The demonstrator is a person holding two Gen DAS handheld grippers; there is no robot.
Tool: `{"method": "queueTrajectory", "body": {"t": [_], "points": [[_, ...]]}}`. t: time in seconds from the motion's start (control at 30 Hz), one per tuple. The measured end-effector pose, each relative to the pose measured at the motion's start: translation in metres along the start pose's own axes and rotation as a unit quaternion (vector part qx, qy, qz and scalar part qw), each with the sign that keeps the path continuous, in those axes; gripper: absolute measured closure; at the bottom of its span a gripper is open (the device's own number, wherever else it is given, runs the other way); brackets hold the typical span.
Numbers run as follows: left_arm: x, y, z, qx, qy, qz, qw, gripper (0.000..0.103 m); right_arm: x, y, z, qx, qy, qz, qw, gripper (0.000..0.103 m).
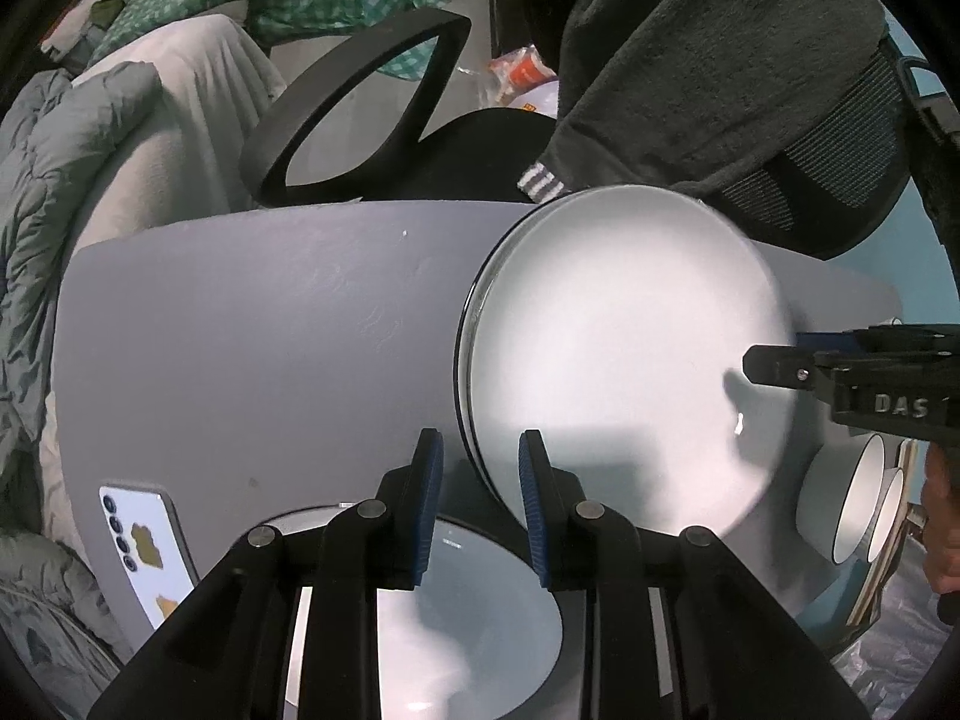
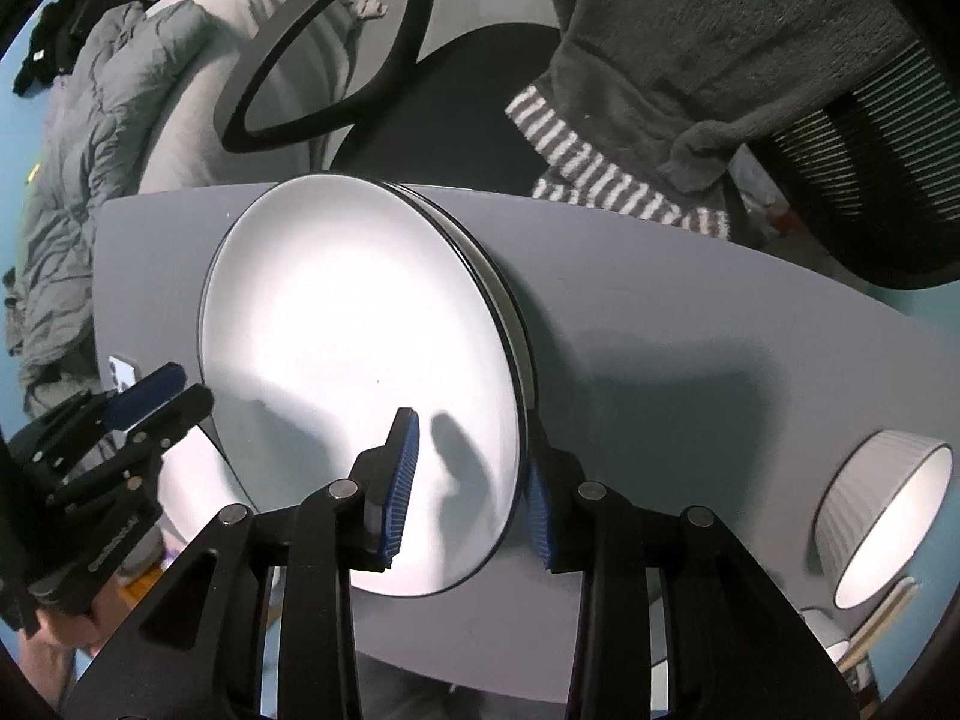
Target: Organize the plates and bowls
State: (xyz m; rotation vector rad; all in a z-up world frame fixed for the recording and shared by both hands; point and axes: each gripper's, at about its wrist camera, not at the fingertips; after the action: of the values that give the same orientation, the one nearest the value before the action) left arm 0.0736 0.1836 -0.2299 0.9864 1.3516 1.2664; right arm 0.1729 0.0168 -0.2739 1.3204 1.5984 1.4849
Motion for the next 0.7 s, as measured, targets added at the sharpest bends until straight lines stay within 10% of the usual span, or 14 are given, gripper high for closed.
{"method": "queueTrajectory", "body": {"t": [0.7], "points": [[-0.029, 0.091, -0.042, -0.106, -0.034, 0.050, 0.9925, 0.068, 0.016, 0.079, -0.058, -0.150, 0.039, -0.110, 0.982, 0.064]]}}
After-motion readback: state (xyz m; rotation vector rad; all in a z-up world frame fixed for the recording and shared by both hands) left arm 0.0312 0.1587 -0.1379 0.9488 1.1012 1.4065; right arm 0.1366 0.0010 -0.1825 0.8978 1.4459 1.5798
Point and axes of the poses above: each gripper's, at about its wrist camera, not at the fingertips, and y roughly against the way its jaws point, x to its left, z to its top, and after that the axes turned 5 degrees about -y, right-handed
